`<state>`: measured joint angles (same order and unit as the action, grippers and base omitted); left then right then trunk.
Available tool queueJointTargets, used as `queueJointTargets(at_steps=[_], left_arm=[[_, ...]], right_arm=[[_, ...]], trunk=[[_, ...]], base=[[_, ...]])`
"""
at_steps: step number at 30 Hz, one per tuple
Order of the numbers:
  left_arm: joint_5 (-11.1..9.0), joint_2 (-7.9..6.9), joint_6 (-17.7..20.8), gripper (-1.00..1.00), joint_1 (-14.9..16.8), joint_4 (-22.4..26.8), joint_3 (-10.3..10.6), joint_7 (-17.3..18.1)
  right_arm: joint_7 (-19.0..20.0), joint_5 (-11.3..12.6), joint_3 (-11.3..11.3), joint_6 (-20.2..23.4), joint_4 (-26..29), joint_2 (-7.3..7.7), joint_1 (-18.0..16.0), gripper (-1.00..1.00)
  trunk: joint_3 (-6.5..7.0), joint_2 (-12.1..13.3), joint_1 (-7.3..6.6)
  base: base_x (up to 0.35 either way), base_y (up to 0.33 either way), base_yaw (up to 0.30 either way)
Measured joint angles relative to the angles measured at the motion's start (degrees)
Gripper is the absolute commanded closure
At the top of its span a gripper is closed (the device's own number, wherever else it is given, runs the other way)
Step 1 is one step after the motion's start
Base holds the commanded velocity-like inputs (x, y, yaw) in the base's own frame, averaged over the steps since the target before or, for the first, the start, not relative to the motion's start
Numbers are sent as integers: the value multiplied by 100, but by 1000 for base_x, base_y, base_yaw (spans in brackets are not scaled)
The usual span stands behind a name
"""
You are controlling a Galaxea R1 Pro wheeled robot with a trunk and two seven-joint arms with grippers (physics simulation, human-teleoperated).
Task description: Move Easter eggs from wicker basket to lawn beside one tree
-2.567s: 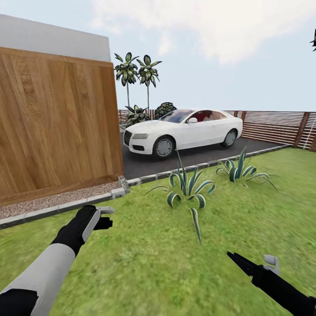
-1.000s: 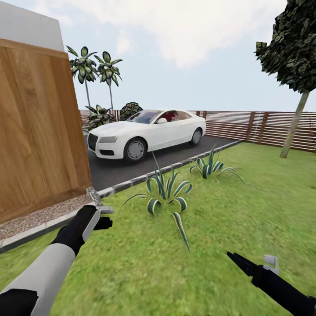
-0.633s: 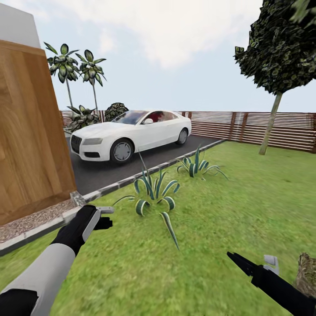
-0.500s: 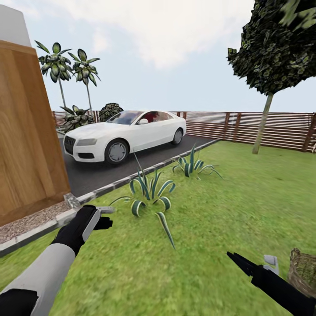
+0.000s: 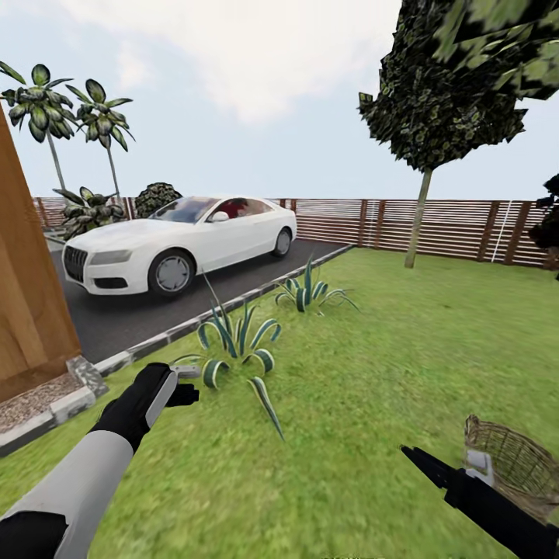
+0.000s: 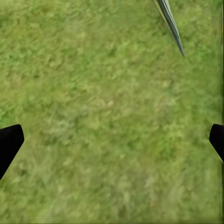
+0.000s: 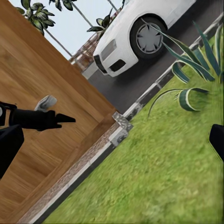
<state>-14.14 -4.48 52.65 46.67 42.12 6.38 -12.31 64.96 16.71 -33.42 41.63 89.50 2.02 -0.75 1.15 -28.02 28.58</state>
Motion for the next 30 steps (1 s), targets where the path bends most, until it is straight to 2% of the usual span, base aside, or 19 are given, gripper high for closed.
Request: queueJointTargets(at_steps=[9,23,30], left_arm=[[0,0,0,-100,0,0,0,0],[-2,-1,2,-100,-2,11,-1,0],[0,0,1,-100,0,9,0,0]], right_arm=[[7,11,3,0,0,0,0,-100],[9,28,-3,-8,-2,0,-5,-100],[9,21,-3,-2,-1,0,-2,-100]], trunk=[[16,0,0],[19,0,0],[42,0,0]], base=[[0,0,-266],[0,0,-31],[0,0,-157]])
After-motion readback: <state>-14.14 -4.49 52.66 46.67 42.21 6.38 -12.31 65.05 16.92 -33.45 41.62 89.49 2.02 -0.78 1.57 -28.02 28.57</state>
